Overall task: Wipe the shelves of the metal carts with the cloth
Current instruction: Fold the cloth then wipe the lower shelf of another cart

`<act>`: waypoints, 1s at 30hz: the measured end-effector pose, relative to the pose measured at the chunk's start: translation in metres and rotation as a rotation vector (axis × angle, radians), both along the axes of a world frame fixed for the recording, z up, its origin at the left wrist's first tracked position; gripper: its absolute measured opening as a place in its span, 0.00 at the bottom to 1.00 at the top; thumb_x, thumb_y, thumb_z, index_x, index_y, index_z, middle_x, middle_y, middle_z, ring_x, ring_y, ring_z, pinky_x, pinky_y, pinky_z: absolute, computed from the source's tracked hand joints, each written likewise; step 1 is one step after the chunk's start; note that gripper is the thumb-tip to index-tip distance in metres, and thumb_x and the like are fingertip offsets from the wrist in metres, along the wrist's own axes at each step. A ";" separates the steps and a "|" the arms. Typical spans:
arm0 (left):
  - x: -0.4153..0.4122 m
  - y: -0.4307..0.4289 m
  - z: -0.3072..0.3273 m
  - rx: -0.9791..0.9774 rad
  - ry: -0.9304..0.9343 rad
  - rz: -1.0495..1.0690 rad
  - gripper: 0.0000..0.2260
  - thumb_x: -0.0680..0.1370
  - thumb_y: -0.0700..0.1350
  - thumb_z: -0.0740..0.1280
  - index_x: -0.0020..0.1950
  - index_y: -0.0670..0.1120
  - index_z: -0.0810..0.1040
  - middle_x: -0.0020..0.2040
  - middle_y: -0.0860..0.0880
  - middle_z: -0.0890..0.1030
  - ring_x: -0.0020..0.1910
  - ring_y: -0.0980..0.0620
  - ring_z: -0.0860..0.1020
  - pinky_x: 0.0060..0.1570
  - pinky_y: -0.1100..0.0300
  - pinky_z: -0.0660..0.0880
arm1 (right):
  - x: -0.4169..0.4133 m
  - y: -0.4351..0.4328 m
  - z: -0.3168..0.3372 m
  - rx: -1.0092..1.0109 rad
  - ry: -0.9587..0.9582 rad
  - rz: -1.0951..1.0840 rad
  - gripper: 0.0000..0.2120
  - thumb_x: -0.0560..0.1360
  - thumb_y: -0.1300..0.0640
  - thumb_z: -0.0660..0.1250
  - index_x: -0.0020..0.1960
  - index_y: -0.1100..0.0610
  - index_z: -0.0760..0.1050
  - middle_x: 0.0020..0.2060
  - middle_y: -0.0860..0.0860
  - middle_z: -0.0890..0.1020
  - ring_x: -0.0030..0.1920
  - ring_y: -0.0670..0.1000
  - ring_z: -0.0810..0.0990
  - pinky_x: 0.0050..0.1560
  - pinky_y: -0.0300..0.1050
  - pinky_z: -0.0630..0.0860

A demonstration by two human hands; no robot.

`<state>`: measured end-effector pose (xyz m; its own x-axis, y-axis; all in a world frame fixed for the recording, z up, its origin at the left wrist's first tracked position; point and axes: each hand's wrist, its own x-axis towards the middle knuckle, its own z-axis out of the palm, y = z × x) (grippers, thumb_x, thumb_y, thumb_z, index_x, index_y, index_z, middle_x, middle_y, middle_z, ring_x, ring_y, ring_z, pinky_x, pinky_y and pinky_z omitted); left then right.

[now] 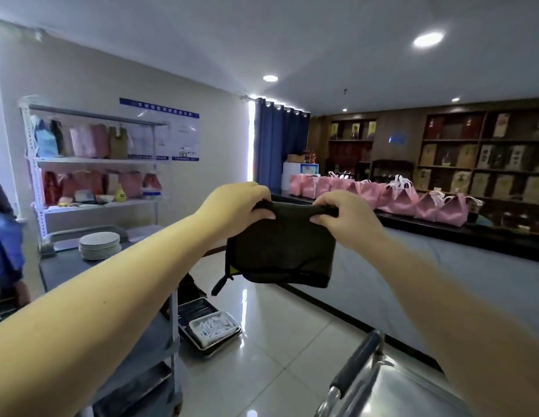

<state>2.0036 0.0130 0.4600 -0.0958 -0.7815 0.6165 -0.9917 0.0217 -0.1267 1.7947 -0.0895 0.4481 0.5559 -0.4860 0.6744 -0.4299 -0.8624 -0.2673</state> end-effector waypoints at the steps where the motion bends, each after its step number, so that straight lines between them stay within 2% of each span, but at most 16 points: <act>1: 0.019 -0.009 0.001 -0.002 -0.016 -0.013 0.10 0.80 0.53 0.63 0.57 0.50 0.75 0.49 0.53 0.75 0.45 0.56 0.70 0.43 0.62 0.64 | 0.017 -0.005 0.001 -0.005 0.006 -0.011 0.02 0.74 0.58 0.71 0.47 0.54 0.80 0.42 0.47 0.79 0.46 0.47 0.74 0.43 0.38 0.68; 7: 0.121 -0.086 0.003 -0.031 -0.006 -0.139 0.10 0.80 0.54 0.64 0.55 0.50 0.76 0.52 0.52 0.79 0.47 0.55 0.74 0.45 0.64 0.67 | 0.106 -0.062 0.011 0.030 0.030 -0.136 0.04 0.75 0.56 0.71 0.49 0.52 0.79 0.45 0.45 0.78 0.48 0.46 0.74 0.45 0.41 0.68; 12: 0.177 -0.177 0.008 -0.042 0.022 -0.229 0.10 0.79 0.54 0.64 0.56 0.51 0.77 0.52 0.53 0.78 0.45 0.58 0.69 0.45 0.63 0.68 | 0.159 -0.133 0.013 0.034 0.016 -0.250 0.05 0.75 0.57 0.71 0.50 0.54 0.80 0.44 0.44 0.77 0.49 0.47 0.74 0.50 0.45 0.71; 14: 0.192 -0.216 0.006 -0.041 0.055 -0.267 0.10 0.80 0.53 0.64 0.57 0.50 0.77 0.52 0.53 0.78 0.47 0.57 0.71 0.49 0.61 0.72 | 0.174 -0.166 0.011 0.020 0.009 -0.265 0.04 0.75 0.58 0.71 0.49 0.54 0.79 0.45 0.45 0.78 0.49 0.48 0.75 0.51 0.46 0.72; 18: 0.215 -0.303 -0.004 -0.052 0.074 -0.316 0.09 0.80 0.51 0.63 0.58 0.49 0.77 0.53 0.50 0.78 0.52 0.51 0.76 0.54 0.56 0.74 | 0.198 -0.248 0.003 -0.037 0.014 -0.294 0.03 0.75 0.58 0.71 0.49 0.54 0.78 0.45 0.47 0.78 0.48 0.48 0.75 0.51 0.48 0.73; 25: 0.245 -0.470 -0.005 -0.011 0.044 -0.305 0.10 0.80 0.52 0.63 0.58 0.49 0.77 0.55 0.51 0.79 0.54 0.51 0.77 0.55 0.56 0.73 | 0.231 -0.407 -0.007 -0.052 0.004 -0.360 0.04 0.75 0.59 0.71 0.48 0.54 0.78 0.44 0.47 0.78 0.49 0.51 0.76 0.53 0.49 0.72; 30: 0.259 -0.589 0.005 -0.105 0.040 -0.333 0.10 0.81 0.51 0.63 0.58 0.50 0.78 0.57 0.52 0.79 0.57 0.51 0.76 0.59 0.54 0.69 | 0.249 -0.507 -0.003 -0.112 -0.014 -0.479 0.03 0.76 0.59 0.69 0.49 0.56 0.77 0.45 0.46 0.78 0.48 0.51 0.76 0.53 0.50 0.74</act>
